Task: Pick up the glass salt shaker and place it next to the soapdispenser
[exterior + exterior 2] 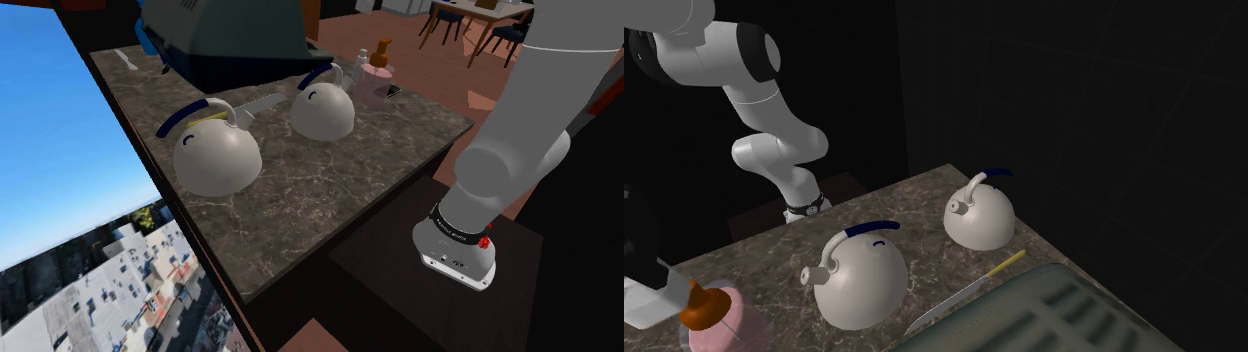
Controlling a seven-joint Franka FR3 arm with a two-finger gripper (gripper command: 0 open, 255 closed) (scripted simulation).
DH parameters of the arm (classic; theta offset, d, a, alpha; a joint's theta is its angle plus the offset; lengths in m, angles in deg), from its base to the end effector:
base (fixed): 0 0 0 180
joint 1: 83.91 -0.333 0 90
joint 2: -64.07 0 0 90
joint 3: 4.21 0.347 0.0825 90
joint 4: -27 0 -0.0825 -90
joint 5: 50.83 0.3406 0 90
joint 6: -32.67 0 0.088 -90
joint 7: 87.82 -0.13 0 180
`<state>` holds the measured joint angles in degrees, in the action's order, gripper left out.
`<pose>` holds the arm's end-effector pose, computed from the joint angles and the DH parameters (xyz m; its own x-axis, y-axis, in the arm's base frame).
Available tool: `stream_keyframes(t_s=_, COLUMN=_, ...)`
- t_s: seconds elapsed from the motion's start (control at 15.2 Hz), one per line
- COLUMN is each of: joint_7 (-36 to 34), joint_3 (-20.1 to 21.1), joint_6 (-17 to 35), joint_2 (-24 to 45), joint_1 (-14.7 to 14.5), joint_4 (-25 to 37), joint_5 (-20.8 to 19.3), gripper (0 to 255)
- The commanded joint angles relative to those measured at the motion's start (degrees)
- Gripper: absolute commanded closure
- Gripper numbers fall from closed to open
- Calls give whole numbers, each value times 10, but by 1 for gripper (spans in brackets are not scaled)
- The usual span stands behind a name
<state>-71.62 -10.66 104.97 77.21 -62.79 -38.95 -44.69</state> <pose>0.4990 -0.2312 0.6592 0.9824 -0.1641 -0.0891 -0.1734 -0.9788 -0.1088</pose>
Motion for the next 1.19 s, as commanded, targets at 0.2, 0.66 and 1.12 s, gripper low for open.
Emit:
stream_keyframes(t_s=0.2, joint_7=4, joint_3=0, joint_6=50, joint_2=-21, joint_1=-2, joint_4=-71, joint_5=-4, gripper=255)
stream_keyframes(t_s=0.66, joint_7=7, joint_3=1, joint_6=113, joint_2=-43, joint_1=-5, joint_4=-156, joint_5=-7, gripper=255)
stream_keyframes(t_s=1.12, joint_7=11, joint_3=1, joint_6=172, joint_2=-55, joint_1=-7, joint_4=-226, joint_5=-8, gripper=255)
